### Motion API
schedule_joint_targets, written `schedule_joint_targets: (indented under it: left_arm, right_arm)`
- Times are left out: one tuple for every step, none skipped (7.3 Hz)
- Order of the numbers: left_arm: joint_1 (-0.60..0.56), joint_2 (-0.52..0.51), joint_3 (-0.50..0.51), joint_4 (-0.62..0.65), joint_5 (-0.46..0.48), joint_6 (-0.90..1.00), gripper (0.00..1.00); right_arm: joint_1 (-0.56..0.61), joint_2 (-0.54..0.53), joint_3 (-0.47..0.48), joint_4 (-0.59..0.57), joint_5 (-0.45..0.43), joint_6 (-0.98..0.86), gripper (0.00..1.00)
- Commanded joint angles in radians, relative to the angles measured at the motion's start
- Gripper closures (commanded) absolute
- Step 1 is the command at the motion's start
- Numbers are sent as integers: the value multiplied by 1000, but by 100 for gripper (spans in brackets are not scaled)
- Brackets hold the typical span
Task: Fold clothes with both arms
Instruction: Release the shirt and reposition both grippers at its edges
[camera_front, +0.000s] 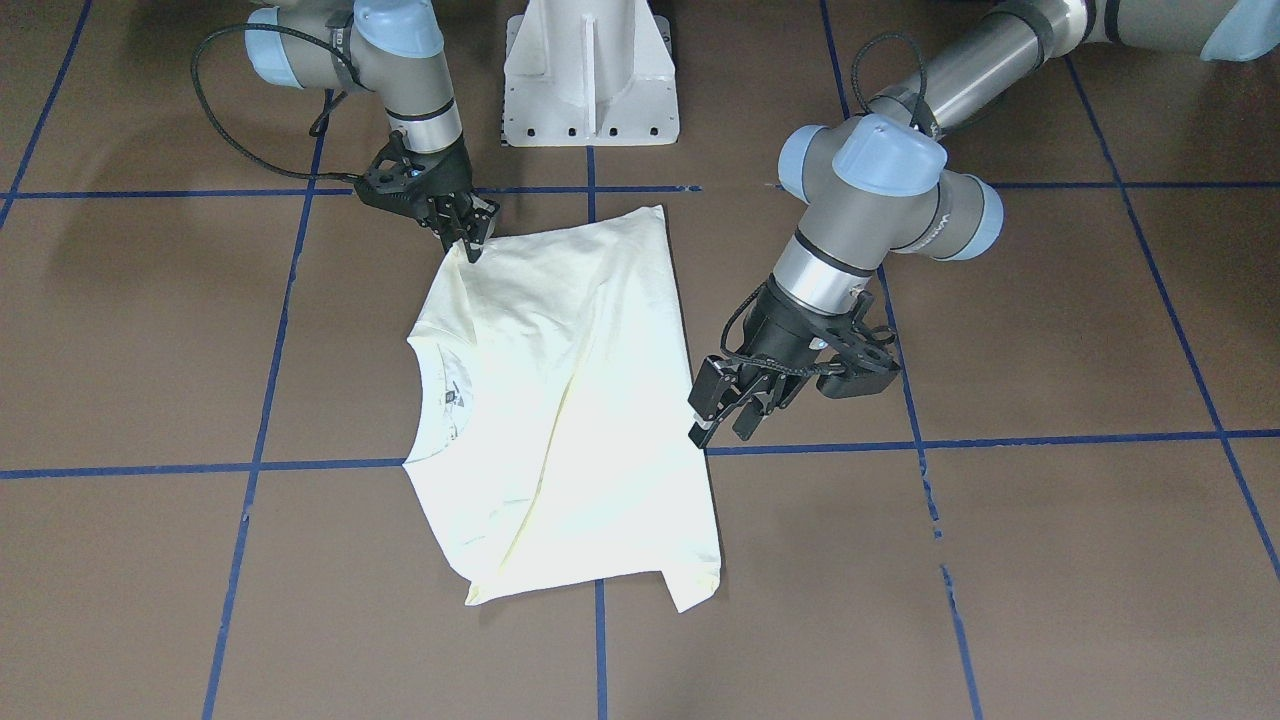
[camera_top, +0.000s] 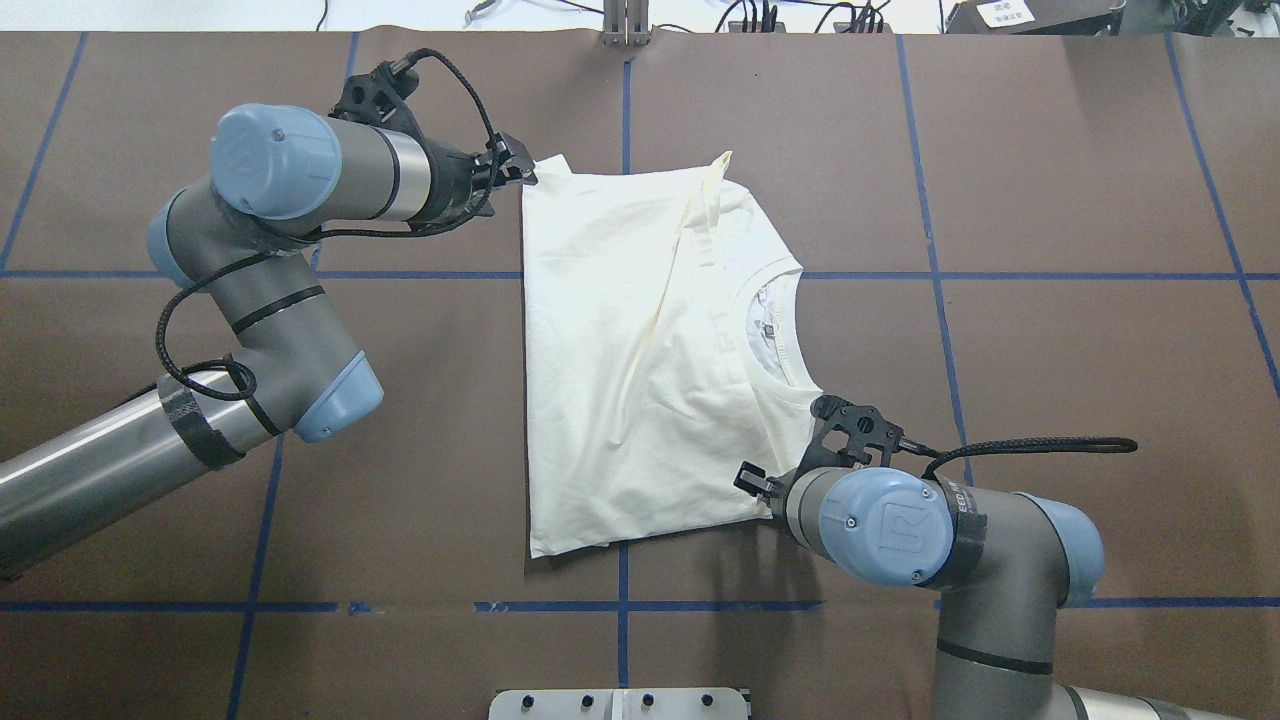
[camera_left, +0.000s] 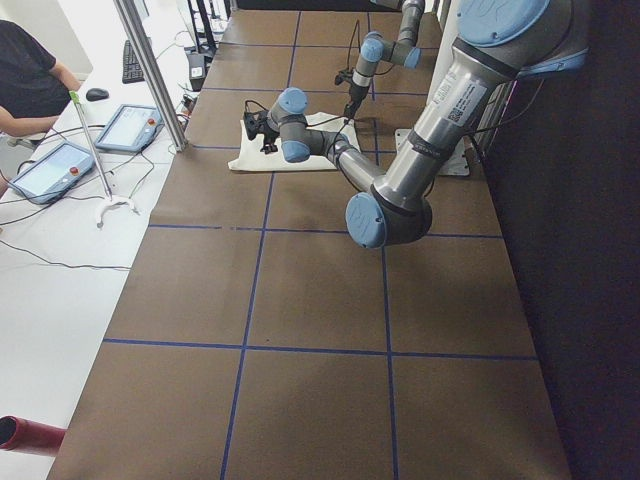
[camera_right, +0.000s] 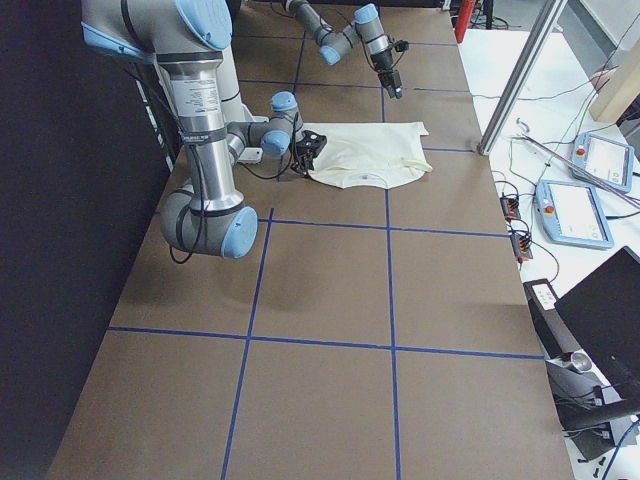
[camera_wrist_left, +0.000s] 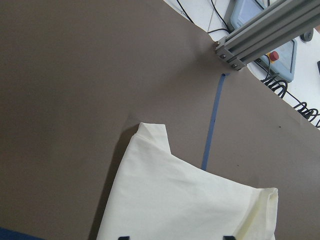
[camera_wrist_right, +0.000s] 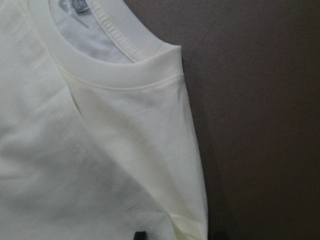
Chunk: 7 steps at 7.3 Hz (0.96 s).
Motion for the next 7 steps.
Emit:
schedule_joint_targets:
  left_arm:
    - [-1, 3, -4, 0, 0, -4, 31]
    - [-1, 3, -6, 0, 0, -7, 31]
    - [1, 3, -10, 0, -3, -19, 31]
    - [10, 39, -54, 3, -5, -84, 31]
    - [94, 123, -204, 14, 0, -149, 31]
    - [167, 223, -337, 23, 3, -227, 31]
    - [255, 284, -404, 43, 14, -279, 31]
  right_arm:
    - [8, 1, 6, 0, 2, 0, 100]
    - [8, 3, 19, 0, 5, 0, 100]
    - [8, 1, 39, 0, 6, 0, 100]
    - [9, -14, 99, -23, 6, 5, 100]
    - [-3, -28, 178, -85, 14, 53, 100]
    - [-49, -49, 199, -89, 12, 86, 100]
    - [-51, -49, 213, -91, 14, 86, 100]
